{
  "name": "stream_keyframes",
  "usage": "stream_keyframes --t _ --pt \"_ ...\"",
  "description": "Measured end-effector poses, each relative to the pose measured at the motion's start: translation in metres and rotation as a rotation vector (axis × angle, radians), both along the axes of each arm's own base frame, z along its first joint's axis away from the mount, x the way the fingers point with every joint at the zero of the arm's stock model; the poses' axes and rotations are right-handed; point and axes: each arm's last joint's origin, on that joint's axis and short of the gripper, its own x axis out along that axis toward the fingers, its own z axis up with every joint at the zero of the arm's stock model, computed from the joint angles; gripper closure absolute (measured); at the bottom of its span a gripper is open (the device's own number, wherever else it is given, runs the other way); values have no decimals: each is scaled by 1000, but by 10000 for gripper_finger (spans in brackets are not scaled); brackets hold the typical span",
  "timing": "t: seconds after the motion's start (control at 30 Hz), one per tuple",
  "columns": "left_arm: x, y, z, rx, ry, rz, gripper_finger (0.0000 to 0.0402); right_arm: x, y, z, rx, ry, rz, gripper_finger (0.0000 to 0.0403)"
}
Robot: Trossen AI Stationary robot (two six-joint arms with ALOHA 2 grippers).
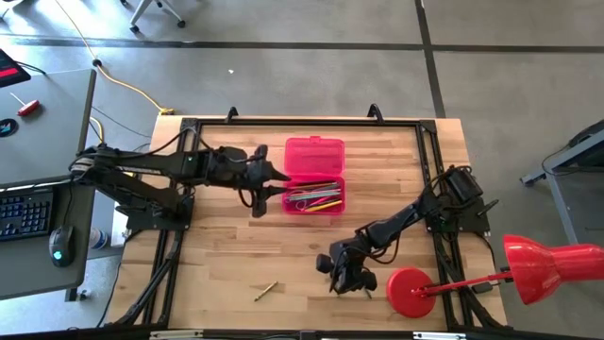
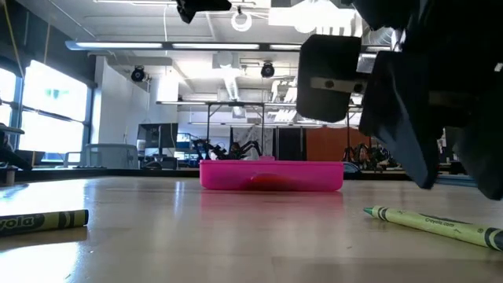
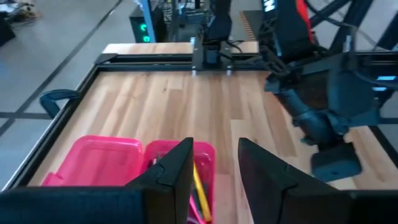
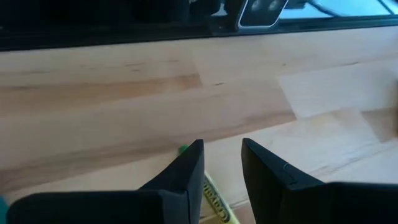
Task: Pick & place school supplies into a supply box
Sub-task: Put the right green crayon into the pink supply box
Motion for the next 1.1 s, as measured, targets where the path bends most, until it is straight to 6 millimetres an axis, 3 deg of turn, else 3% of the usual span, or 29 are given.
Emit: stream_keyframes --t 0.23,0.53,0.83,1.1 --pt "2 -4 -2 18 9 5 245 0 -2 -1 -24 -23 25 316" --pt "2 -4 -2 19 10 7 245 5 -18 -17 -142 -28 14 316" --pt "2 -4 -3 19 10 7 245 13 -37 -17 -67 45 -88 318" --pt "2 -4 -3 17 10 5 245 15 -48 -27 -43 123 -139 352"
